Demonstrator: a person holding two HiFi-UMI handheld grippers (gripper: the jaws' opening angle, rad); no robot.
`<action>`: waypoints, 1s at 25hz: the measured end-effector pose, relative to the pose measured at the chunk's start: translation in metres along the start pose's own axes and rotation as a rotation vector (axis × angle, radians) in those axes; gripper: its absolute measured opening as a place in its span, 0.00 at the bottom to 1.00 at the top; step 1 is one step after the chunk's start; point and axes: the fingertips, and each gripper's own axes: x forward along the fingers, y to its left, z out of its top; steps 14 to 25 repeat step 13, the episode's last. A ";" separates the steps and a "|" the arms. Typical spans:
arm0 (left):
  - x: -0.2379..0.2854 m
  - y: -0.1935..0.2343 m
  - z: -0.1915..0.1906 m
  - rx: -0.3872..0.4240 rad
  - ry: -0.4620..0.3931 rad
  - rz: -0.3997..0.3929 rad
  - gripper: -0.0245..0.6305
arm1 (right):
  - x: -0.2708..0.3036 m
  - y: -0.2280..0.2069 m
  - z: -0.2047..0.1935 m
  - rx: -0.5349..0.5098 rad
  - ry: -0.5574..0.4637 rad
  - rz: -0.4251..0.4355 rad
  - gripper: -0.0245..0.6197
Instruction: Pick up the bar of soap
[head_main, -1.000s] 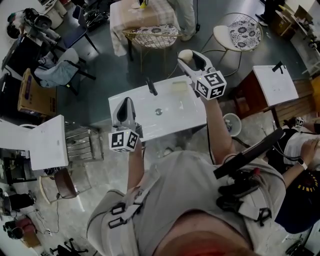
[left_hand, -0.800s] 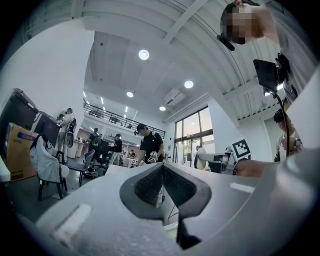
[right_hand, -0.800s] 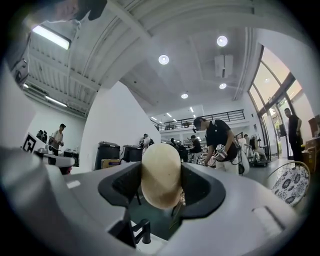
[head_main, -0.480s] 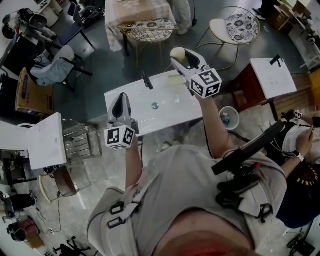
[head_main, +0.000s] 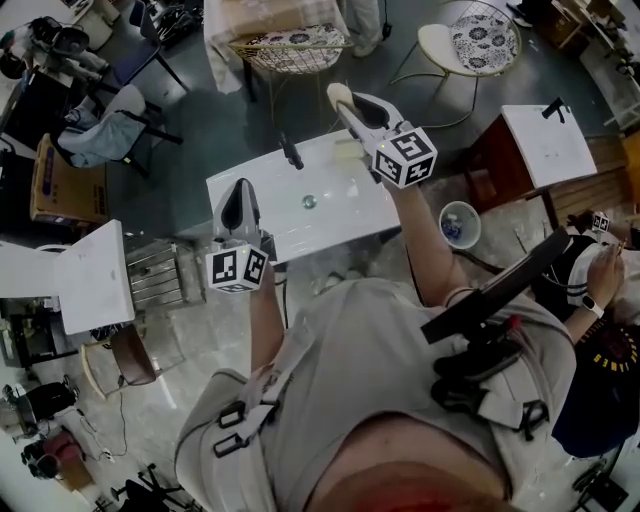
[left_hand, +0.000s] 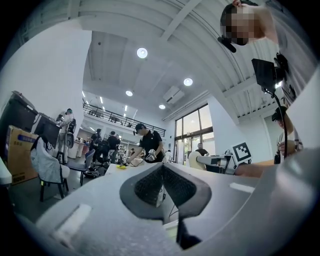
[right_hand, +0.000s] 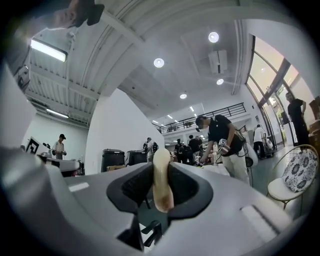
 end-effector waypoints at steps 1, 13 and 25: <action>0.000 0.001 0.000 0.001 0.003 0.003 0.04 | 0.002 0.000 -0.001 0.004 0.001 0.001 0.20; -0.001 0.011 0.000 0.012 0.000 0.022 0.04 | 0.008 0.000 -0.001 -0.008 -0.001 0.005 0.19; -0.001 0.011 0.000 0.012 0.000 0.022 0.04 | 0.008 0.000 -0.001 -0.008 -0.001 0.005 0.19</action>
